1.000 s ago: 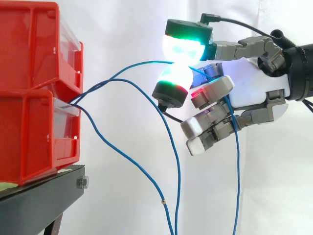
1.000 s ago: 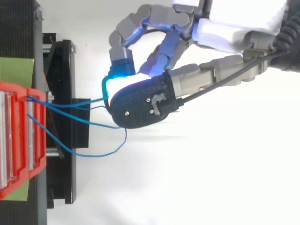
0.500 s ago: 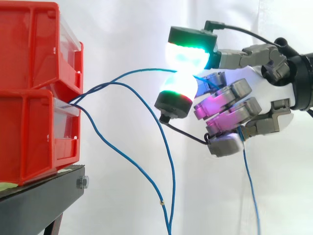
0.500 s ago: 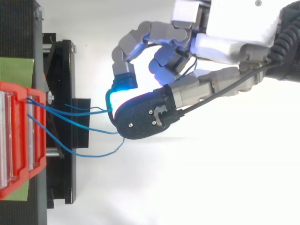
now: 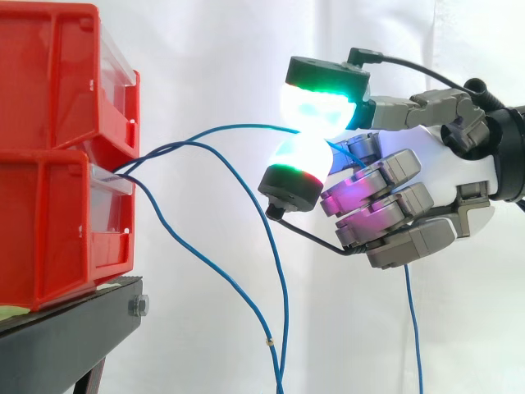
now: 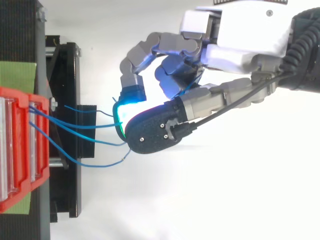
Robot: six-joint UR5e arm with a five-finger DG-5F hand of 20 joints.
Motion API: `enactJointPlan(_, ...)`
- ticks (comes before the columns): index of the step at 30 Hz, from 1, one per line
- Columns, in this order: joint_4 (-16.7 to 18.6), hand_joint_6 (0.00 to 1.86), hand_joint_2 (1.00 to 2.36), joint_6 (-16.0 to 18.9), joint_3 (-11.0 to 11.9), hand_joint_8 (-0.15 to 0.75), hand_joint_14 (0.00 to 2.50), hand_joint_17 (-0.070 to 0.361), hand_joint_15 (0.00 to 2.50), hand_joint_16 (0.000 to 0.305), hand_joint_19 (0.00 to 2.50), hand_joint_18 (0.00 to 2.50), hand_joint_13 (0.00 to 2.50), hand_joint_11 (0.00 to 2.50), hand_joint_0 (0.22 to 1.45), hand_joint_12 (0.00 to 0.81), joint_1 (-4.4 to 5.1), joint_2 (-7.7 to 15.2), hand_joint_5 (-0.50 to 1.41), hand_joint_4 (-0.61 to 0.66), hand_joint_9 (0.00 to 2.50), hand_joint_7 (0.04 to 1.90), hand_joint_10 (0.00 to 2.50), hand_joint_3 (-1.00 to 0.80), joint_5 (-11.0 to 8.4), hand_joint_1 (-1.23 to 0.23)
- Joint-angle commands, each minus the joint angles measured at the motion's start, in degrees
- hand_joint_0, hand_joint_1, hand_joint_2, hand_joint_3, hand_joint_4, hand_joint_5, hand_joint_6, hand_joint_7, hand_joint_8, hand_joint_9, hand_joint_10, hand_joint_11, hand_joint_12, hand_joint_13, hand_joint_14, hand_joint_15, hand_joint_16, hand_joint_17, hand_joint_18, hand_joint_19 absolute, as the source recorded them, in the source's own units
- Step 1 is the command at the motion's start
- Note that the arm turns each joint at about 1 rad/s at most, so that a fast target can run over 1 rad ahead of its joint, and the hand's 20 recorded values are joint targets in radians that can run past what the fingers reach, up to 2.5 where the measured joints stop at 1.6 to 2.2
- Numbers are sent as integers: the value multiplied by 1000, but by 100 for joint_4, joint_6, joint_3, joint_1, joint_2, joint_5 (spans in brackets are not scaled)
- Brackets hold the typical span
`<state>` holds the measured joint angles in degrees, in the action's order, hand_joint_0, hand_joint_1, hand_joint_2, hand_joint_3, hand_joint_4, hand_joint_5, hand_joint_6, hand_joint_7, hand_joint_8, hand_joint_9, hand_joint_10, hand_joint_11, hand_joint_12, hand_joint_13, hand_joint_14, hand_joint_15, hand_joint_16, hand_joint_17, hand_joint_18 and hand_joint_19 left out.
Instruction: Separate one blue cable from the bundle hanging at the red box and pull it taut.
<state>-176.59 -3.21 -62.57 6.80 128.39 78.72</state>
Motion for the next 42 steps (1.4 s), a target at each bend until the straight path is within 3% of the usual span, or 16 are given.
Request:
enactJointPlan(1, 2, 962, 1021, -4, -1, 325, 2500, 77, 1374, 34, 2202, 1389, 743, 1200, 691, 366, 6, 2, -164, 56, 700, 1026, 2500, -197, 3, -735)
enactJointPlan(42, -16, 971, 1021, -21, -9, 346, 2500, 81, 1357, 36, 2123, 1362, 723, 1140, 700, 377, -3, 2, -165, 78, 635, 1024, 2500, -193, -15, -711)
